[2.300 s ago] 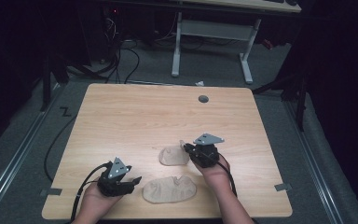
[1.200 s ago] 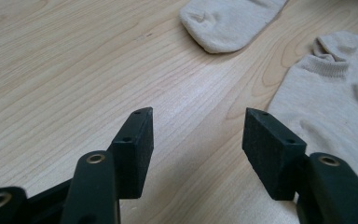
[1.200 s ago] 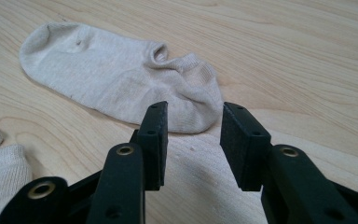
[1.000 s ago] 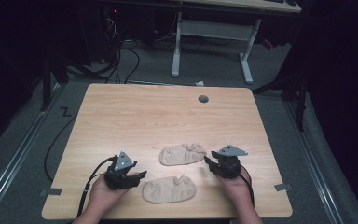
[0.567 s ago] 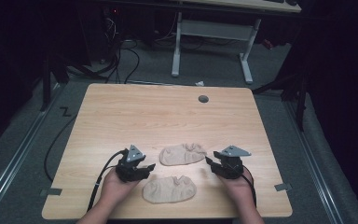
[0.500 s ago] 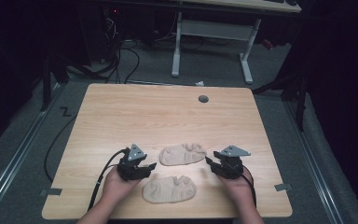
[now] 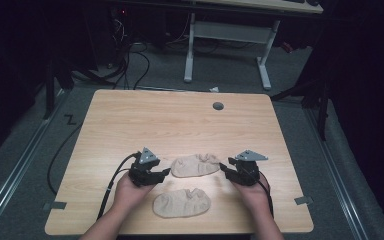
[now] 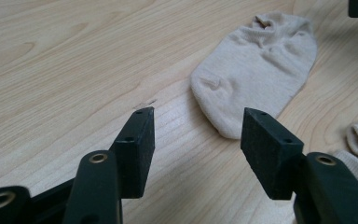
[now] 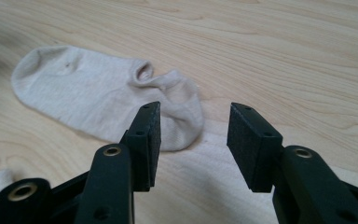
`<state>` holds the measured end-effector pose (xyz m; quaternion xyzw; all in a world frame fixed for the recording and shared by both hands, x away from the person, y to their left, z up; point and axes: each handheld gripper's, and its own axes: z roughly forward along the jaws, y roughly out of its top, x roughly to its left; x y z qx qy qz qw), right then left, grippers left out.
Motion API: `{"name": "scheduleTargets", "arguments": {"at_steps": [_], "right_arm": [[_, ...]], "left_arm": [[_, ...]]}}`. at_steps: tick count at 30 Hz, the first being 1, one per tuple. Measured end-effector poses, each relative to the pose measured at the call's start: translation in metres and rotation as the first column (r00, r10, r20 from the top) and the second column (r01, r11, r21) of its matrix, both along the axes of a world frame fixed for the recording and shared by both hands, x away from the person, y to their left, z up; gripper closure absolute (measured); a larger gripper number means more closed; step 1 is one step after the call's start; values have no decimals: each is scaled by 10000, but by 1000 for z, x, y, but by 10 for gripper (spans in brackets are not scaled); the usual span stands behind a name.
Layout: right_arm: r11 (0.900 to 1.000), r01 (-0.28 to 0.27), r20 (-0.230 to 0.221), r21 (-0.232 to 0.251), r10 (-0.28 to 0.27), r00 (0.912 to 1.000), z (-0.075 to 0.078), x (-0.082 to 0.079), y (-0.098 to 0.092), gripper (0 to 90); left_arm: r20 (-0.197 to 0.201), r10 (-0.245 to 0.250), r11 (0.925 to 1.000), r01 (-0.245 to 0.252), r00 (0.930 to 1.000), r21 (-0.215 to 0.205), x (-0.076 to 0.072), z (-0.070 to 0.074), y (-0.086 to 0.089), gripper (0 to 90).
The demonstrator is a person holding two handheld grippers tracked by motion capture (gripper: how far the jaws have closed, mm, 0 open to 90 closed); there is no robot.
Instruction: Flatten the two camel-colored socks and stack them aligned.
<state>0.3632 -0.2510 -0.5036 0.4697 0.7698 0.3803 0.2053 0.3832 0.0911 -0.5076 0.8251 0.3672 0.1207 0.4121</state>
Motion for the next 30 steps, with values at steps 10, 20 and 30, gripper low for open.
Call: {"name": "scheduleTargets", "arguments": {"at_steps": [10,20,30], "right_arm": [[9999,153,53,21,-153,9999,0,17,-2,558],[9997,-123,-306,-219,116,9995,-10,30,8,630],[9983,-238,-903,-527,190,9957,-22,35,14,655]], "left_arm": [[-45,462,9987,-461,9989,215,9,-1,-3,452],[-290,280,9988,-268,9992,422,20,-13,-30,480],[-148,165,9967,-153,9998,794,17,-20,-44,660]]}}
